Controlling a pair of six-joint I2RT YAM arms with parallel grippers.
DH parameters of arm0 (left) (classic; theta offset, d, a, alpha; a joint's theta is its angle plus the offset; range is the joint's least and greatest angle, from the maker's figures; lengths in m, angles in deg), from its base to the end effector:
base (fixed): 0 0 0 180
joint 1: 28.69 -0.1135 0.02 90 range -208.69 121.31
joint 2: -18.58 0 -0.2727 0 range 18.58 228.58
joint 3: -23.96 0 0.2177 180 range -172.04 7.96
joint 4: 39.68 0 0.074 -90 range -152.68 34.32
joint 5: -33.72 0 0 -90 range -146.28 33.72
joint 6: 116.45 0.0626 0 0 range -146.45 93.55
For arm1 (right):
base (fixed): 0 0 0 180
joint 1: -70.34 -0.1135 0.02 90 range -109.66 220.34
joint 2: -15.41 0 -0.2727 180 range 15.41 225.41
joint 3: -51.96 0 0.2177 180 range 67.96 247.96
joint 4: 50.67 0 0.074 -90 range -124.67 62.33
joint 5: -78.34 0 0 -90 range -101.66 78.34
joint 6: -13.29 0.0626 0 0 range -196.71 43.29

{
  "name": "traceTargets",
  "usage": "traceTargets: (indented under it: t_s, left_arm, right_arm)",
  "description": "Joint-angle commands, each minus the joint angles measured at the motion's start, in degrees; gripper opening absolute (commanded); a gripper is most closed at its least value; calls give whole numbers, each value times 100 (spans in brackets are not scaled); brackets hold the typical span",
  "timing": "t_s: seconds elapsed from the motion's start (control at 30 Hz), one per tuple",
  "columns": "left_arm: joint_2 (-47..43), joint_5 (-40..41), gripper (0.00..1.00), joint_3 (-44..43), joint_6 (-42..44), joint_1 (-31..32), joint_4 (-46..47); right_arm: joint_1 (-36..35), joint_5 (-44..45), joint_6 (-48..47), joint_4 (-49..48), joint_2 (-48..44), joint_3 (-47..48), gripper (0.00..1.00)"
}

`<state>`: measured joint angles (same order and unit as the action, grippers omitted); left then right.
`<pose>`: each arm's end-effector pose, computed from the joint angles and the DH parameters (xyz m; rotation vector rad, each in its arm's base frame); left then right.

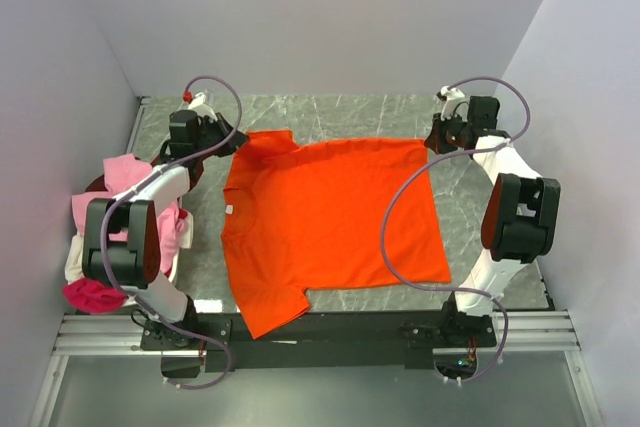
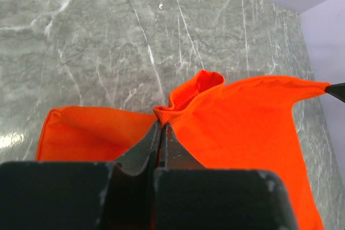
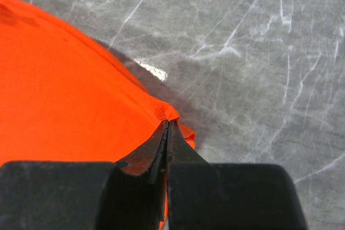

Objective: Fold and stack the t-shirts
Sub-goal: Fold the tshirt

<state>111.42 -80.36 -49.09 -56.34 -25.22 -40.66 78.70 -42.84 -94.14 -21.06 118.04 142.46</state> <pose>0.3588 -0.0473 0.2656 -0.1671 1.9752 -0.7892 0.3882 -0.0243 0.2489 -0.4449 2.1563 0.3758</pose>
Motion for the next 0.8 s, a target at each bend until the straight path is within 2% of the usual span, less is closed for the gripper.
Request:
traceTargets:
  t_s: [0.0, 0.37, 0.77]
  left_arm:
    - [-520, 166, 0, 124, -61, 23, 27]
    - [-1364, 193, 0, 555, -131, 215, -255]
    - [-1611, 412, 0, 1039, -193, 330, -290]
  right_arm:
    - [104, 129, -50, 54, -6, 161, 0]
    - [210, 59, -76, 107, -15, 47, 0]
    - [219, 244, -129, 239, 108, 117, 0]
